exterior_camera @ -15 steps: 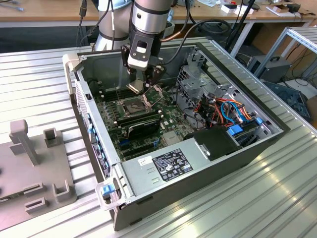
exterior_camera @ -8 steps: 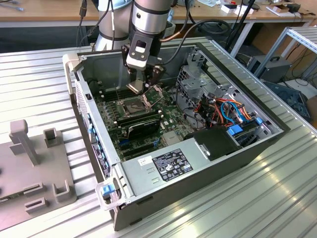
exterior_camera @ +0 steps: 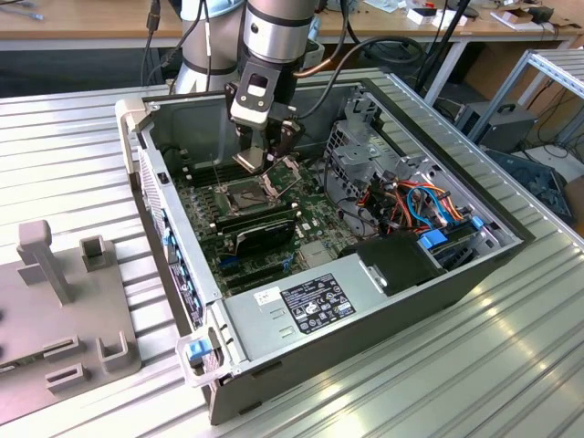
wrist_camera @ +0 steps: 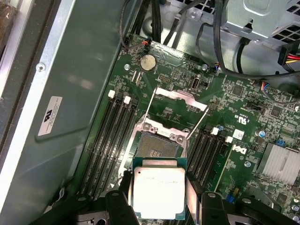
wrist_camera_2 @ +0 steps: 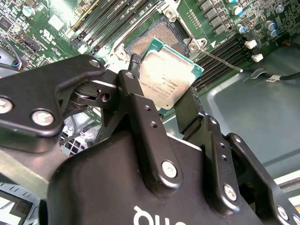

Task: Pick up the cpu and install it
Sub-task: 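Place the cpu into insertion slot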

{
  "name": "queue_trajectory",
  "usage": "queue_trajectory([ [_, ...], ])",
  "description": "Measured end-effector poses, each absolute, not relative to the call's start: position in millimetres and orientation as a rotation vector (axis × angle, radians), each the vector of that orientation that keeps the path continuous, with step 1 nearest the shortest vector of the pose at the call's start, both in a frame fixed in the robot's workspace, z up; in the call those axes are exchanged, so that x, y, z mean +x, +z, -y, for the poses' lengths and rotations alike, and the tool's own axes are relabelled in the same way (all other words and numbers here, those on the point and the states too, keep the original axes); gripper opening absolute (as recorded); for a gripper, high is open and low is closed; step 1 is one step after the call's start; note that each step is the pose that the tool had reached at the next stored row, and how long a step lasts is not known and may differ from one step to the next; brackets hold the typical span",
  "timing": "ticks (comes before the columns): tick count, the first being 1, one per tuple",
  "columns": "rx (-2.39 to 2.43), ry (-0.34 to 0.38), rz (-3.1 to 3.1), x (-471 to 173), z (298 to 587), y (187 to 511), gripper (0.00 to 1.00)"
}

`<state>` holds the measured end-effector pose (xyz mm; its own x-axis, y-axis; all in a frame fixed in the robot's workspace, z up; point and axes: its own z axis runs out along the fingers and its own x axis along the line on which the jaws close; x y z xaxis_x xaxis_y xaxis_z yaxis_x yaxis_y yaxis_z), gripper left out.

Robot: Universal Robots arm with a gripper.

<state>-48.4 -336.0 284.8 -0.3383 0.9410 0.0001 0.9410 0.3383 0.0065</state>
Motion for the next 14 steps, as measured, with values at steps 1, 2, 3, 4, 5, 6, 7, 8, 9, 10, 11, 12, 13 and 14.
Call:
queue_trajectory([
  [1,1.805,0.009,-2.567,-48.4,336.0,284.8,0.54],
  [2,1.805,0.008,-2.567,-48.4,336.0,284.8,0.54],
  [3,1.806,0.009,-2.566,-48.4,336.0,284.8,0.54],
  [4,1.808,0.009,-2.565,-48.4,336.0,284.8,0.54],
  [5,1.81,0.009,-2.563,-48.4,336.0,284.8,0.54],
  [6,1.812,0.009,-2.562,-48.4,336.0,284.8,0.54],
  [7,1.813,0.009,-2.561,-48.4,336.0,284.8,0.54],
  [8,1.814,0.009,-2.56,-48.4,336.0,284.8,0.54],
  [9,1.816,0.009,-2.559,-48.4,336.0,284.8,0.54],
  [10,1.817,0.009,-2.559,-48.4,336.0,284.8,0.54],
  [11,1.817,0.008,-2.558,-48.4,336.0,284.8,0.54],
  [12,1.818,0.008,-2.558,-48.4,336.0,284.8,0.54],
  [13,1.819,0.008,-2.557,-48.4,336.0,284.8,0.54],
  [14,1.819,0.008,-2.557,-48.4,336.0,284.8,0.54],
])
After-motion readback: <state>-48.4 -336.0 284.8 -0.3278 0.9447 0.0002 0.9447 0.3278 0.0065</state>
